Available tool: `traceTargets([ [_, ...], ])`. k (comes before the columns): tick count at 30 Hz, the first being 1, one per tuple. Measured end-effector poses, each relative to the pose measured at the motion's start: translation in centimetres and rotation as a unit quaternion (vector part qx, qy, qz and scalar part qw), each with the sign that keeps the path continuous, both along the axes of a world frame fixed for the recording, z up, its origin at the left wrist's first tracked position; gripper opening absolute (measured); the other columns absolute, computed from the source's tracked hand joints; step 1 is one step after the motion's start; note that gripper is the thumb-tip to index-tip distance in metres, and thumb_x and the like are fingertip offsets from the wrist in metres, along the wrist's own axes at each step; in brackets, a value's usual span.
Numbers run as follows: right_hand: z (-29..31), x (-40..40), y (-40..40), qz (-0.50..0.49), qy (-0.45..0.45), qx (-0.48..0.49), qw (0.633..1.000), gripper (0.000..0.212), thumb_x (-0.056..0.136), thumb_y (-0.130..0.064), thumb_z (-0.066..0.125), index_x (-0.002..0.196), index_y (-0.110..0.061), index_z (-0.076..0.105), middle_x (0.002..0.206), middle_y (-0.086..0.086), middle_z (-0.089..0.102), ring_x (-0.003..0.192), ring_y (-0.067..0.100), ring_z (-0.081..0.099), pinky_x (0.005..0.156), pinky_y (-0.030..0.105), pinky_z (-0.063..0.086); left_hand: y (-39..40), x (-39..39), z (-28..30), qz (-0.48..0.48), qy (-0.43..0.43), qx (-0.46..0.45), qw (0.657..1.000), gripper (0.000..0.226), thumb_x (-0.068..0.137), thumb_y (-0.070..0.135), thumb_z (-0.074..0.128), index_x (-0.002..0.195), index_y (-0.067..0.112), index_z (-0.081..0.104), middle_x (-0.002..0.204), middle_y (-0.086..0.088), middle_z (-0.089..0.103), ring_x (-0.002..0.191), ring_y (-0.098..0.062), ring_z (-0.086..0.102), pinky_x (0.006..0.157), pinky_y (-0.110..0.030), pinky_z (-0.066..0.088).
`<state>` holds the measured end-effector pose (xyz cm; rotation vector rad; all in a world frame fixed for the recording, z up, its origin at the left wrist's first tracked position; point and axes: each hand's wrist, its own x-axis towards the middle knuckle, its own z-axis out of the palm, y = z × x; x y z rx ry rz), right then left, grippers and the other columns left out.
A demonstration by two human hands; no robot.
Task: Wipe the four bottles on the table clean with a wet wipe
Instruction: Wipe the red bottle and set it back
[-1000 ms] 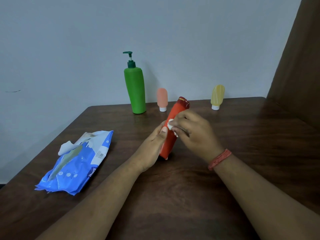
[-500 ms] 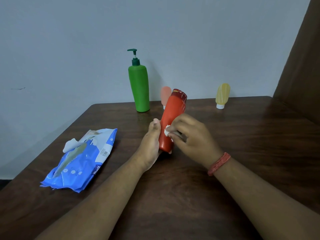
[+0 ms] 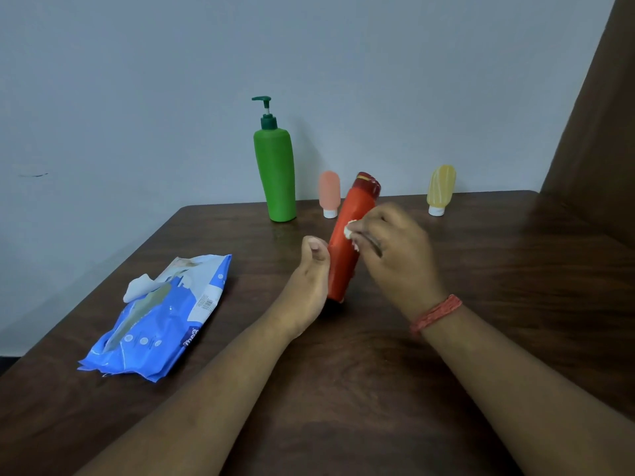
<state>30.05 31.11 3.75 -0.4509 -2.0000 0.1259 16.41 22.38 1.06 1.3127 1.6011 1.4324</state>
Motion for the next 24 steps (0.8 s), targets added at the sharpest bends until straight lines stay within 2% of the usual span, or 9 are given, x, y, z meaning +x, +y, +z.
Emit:
traceTargets([
  [1,0.1,0.2,0.1,-0.001,0.004,0.003,1.0,0.01,0.089,-0.009,0.07,0.098,-0.009,0.074,0.095,0.002,0.061,0.089,0.017,0.059,0.078,0.033,0.052,-0.2,0.2,0.0,-0.001,0.035,0.0,0.999,0.094,0.061,0.098,0.009,0.113,0.026,0.038,0.105,-0.007,0.066,0.094,-0.02,0.07,0.08,-0.041,0.061],
  [3,-0.1,0.1,-0.6,0.015,-0.062,0.055,0.996,0.009,0.09,-0.009,0.068,0.097,-0.008,0.073,0.096,0.004,0.06,0.091,0.019,0.057,0.076,0.033,0.051,-0.4,0.4,-0.1,0.004,0.078,0.009,0.997,0.104,0.054,0.102,0.003,0.112,0.023,0.038,0.098,-0.002,0.063,0.091,-0.017,0.068,0.083,-0.042,0.06],
  [6,-0.3,0.0,-1.0,0.015,-0.141,0.126,0.982,0.006,0.089,-0.01,0.069,0.094,-0.008,0.069,0.097,0.006,0.06,0.091,0.024,0.056,0.067,0.034,0.051,-0.3,0.3,-0.1,0.018,0.108,0.021,0.994,0.105,0.056,0.101,-0.002,0.11,0.021,0.039,0.097,0.001,0.06,0.094,-0.017,0.065,0.088,-0.047,0.056],
  [10,0.4,0.5,-0.1,-0.056,-0.089,0.059,0.993,0.014,0.089,-0.014,0.07,0.103,-0.01,0.072,0.097,0.007,0.058,0.09,0.023,0.056,0.071,0.034,0.053,-0.3,0.3,0.1,0.007,0.072,-0.002,0.997,0.099,0.054,0.103,0.003,0.11,0.029,0.038,0.105,-0.003,0.067,0.1,-0.019,0.068,0.09,-0.049,0.058],
  [13,-0.1,0.2,-1.1,0.011,-0.158,0.062,0.985,0.02,0.096,-0.028,0.057,0.101,-0.013,0.069,0.099,0.003,0.056,0.089,0.015,0.053,0.069,0.029,0.048,-0.3,0.3,0.1,0.026,0.06,0.015,0.998,0.104,0.053,0.104,0.004,0.113,0.026,0.04,0.107,-0.007,0.063,0.102,-0.023,0.067,0.088,-0.05,0.059],
  [15,-0.2,0.0,-1.2,0.025,-0.151,0.067,0.986,0.026,0.098,-0.032,0.048,0.099,-0.016,0.068,0.097,0.001,0.057,0.086,0.012,0.052,0.067,0.03,0.049,-0.2,0.3,0.2,0.033,-0.001,0.027,0.999,0.102,0.056,0.102,0.011,0.112,0.023,0.044,0.104,-0.011,0.065,0.097,-0.028,0.068,0.083,-0.05,0.06],
  [18,-0.4,0.3,-0.8,0.019,-0.051,-0.01,0.998,0.014,0.095,-0.017,0.061,0.104,-0.014,0.072,0.102,0.001,0.062,0.092,0.013,0.06,0.078,0.029,0.053,-0.1,0.6,0.6,0.034,-0.158,0.045,0.986,0.088,0.07,0.086,0.02,0.118,0.017,0.046,0.094,-0.006,0.07,0.083,-0.022,0.068,0.07,-0.04,0.056],
  [21,-0.9,0.1,-1.3,0.058,-0.088,-0.013,0.994,0.013,0.094,-0.013,0.065,0.105,-0.013,0.071,0.106,0.0,0.062,0.096,0.011,0.06,0.084,0.024,0.052,0.2,0.2,0.8,0.05,-0.255,0.063,0.964,0.081,0.084,0.076,0.018,0.126,0.016,0.051,0.101,-0.008,0.075,0.083,-0.02,0.07,0.066,-0.036,0.056],
  [24,-1.2,-0.3,-0.9,0.038,-0.099,-0.005,0.994,0.013,0.094,-0.013,0.065,0.105,-0.013,0.071,0.105,-0.001,0.063,0.095,0.009,0.058,0.083,0.022,0.051,0.3,-0.2,0.8,0.053,-0.305,0.043,0.95,0.073,0.093,0.072,0.018,0.126,0.02,0.059,0.106,-0.01,0.076,0.085,-0.02,0.072,0.066,-0.033,0.058],
])
